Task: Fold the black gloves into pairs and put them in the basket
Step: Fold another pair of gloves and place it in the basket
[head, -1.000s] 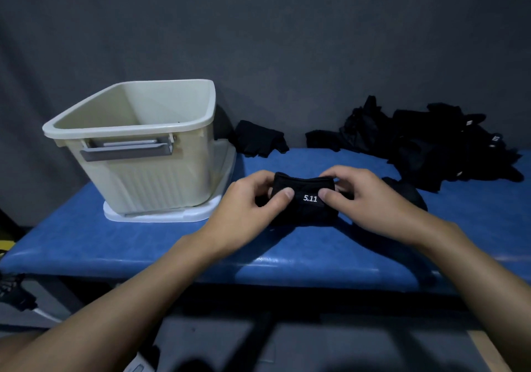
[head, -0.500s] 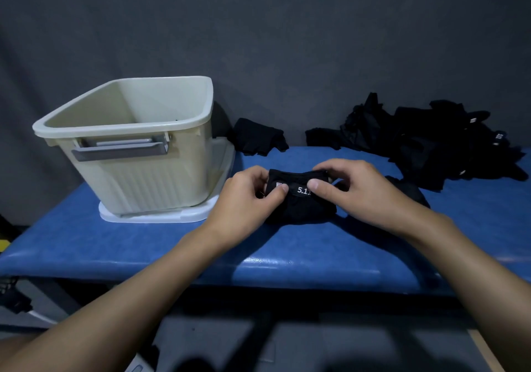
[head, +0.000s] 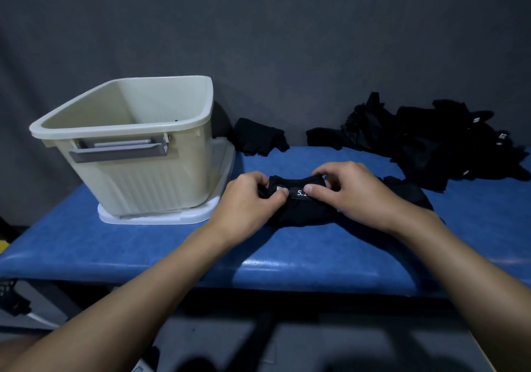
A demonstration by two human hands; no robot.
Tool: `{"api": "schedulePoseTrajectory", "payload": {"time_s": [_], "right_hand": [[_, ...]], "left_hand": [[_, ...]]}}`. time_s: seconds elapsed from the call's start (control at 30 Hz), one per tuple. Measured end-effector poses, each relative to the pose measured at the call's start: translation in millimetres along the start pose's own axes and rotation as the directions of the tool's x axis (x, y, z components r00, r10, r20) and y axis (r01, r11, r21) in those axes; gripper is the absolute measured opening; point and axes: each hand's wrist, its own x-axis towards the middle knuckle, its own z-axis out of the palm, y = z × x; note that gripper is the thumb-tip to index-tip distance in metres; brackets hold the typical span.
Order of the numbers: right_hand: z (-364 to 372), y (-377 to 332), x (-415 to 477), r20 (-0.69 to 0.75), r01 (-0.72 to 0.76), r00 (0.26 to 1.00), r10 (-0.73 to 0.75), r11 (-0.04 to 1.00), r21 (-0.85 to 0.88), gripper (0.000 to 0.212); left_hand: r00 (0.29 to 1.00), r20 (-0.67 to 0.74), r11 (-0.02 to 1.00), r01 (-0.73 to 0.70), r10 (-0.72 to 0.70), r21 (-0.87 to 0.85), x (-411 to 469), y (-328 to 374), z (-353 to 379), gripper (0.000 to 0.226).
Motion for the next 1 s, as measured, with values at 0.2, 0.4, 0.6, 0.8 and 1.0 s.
{"api": "schedulePoseTrajectory", "payload": {"time_s": [0.2, 0.4, 0.6, 0.8, 1.0], "right_hand": [[4, 3, 6, 0.039, -0.007, 0.999, 0.008, 1.0, -0.03, 0.022], [3, 3, 9, 0.079, -0.03, 0.997, 0.028, 0.999, 0.019, 0.018], [5, 9, 13, 0.082, -0.025, 0.996, 0.019, 0.998, 0.065, 0.032], [3, 12, 14, 0.191, -0.018, 0.982, 0.007, 0.998, 0.057, 0.063], [1, 8, 12, 0.203, -0.022, 0.979, -0.005, 0.991, 0.131, 0.056]], "left_hand": [[1.0, 0.002, 1.0, 0.013, -0.013, 0.022, 4, -3, 2, 0.027], [1.0, -0.017, 1.0, 0.0, 0.0, 0.003, 2, -3, 3, 0.024], [0.997, -0.034, 0.997, -0.064, 0.063, -0.031, 1, -6, 3, 0.022], [0.995, -0.011, 0.989, -0.105, 0.104, -0.1, -1, -6, 1, 0.022], [0.993, -0.001, 0.981, -0.12, 0.121, -0.153, -2, -4, 0, 0.022]]}}
